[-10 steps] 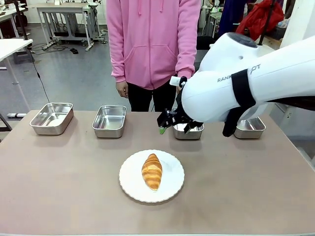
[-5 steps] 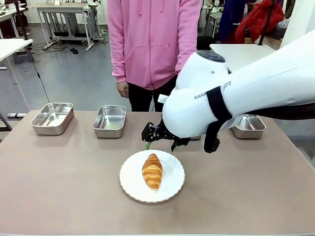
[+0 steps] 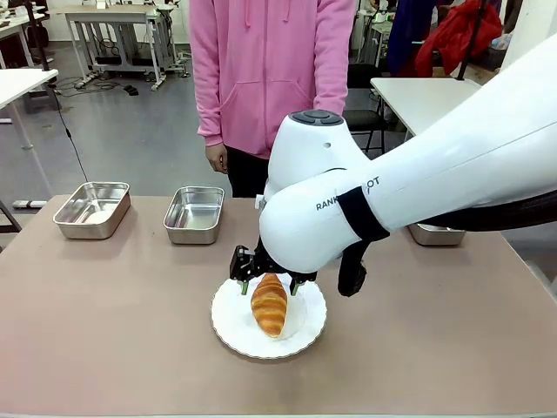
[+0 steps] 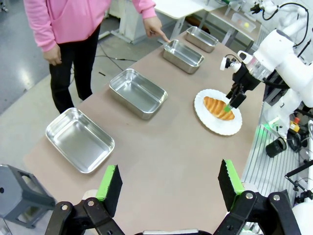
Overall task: Place the bread in the container.
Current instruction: Place the Butter Roll into the Airtight Container indicated by the human.
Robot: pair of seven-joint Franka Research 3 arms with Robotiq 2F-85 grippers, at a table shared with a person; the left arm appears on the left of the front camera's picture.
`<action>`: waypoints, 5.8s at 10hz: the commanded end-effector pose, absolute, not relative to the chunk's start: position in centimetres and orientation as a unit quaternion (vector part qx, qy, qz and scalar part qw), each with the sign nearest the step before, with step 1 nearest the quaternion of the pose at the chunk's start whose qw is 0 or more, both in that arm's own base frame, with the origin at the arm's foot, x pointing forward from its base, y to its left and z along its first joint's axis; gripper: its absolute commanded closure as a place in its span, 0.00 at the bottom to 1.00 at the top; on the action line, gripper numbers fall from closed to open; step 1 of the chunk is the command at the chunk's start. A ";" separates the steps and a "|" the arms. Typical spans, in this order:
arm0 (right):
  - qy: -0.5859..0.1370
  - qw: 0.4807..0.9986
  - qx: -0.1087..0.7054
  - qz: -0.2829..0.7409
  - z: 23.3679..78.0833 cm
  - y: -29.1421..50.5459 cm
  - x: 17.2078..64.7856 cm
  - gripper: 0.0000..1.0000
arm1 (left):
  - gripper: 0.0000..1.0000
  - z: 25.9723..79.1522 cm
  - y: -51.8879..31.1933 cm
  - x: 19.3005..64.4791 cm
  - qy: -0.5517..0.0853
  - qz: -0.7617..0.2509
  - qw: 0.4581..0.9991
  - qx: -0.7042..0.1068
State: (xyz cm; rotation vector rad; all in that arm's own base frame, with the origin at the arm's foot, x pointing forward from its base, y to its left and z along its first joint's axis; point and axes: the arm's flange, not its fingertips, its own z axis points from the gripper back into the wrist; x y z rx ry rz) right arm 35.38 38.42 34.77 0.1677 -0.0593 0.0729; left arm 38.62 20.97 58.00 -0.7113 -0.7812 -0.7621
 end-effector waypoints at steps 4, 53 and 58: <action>-0.032 0.999 0.028 0.007 32.4 40.2 35.7 0.00 | 0.00 58.3 20.9 38.5 -0.364 -0.352 0.794 -0.337; -0.087 0.994 0.025 0.061 37.2 25.3 61.6 0.00 | 0.00 58.3 20.9 38.5 -0.364 -0.352 0.794 -0.337; -0.087 0.995 0.020 0.053 37.5 25.9 61.6 0.00 | 0.00 58.3 20.9 38.5 -0.364 -0.352 0.794 -0.337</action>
